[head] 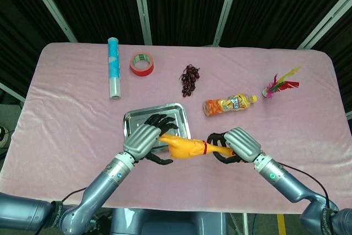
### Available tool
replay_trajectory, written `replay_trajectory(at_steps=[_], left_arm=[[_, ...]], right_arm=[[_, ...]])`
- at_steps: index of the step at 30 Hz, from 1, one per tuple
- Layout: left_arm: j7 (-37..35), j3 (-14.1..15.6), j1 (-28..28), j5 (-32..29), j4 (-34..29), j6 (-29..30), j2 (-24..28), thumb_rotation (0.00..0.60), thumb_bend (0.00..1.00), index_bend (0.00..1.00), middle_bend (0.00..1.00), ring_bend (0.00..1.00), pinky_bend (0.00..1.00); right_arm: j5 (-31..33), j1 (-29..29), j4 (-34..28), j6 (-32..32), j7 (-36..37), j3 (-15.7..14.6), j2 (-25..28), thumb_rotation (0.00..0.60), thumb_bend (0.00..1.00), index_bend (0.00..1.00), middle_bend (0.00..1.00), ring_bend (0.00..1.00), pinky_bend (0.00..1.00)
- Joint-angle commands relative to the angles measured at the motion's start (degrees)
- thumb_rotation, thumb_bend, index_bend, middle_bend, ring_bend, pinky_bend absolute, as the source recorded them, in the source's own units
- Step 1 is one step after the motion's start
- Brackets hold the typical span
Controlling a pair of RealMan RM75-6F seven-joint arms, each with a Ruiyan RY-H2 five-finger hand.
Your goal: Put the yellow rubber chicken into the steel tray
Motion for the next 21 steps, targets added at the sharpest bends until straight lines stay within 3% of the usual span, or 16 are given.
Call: replay_trajectory(at_steps=[1, 11, 21], left_arm=[[0.3, -0.2, -0.7, -0.7, 0.2, 0.3, -0.3, 0.6, 0.11, 0.25, 0.09, 0.03, 0.02], [3.8, 0.2, -3.7, -3.8, 1.8, 1.2, -1.3, 0.6, 0.26, 0.28, 0.1, 0.03, 0.03], [4.6, 0.7, -5.9, -4.9, 3.6, 2.7, -3.3, 0.6, 0.49, 0.51, 0.21, 0.1, 0.08]], right_arm=[[0.1, 0.0, 0.1, 0.2, 0.1, 0.0, 0.0, 0.6, 0.78, 0.95, 0.69, 0.64, 0.8], [-0.4, 0.1, 0.0, 1.1, 1.6, 0.0, -0.1, 0.6, 0.79, 0.96, 0.69, 0.64, 0.8], [-0.6, 0.0, -0.3, 2.3, 2.4, -0.1, 0.2, 0.6, 0.81, 0.97, 0.69, 0.64, 0.8]])
